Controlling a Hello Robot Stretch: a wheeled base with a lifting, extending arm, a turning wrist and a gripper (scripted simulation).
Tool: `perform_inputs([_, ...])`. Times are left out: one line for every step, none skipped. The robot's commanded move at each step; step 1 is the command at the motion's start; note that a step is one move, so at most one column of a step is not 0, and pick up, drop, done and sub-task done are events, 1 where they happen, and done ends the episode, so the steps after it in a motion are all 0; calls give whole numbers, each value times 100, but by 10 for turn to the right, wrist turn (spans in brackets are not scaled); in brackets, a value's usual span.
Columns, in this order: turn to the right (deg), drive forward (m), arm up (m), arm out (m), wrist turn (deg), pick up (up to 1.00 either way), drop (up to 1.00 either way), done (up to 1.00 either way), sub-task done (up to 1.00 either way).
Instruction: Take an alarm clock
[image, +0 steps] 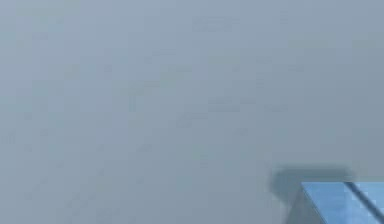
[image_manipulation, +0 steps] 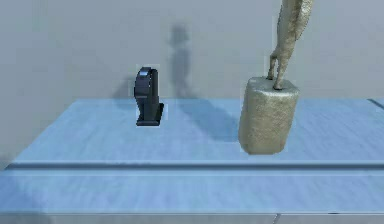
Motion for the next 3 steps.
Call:
perform_inputs([0, 0, 50, 0, 0, 0, 0, 0, 0])
perform_inputs([0, 0, 38, 0, 0, 0, 0, 0, 0])
perform_inputs([0, 0, 0, 38, 0, 0, 0, 0, 0])
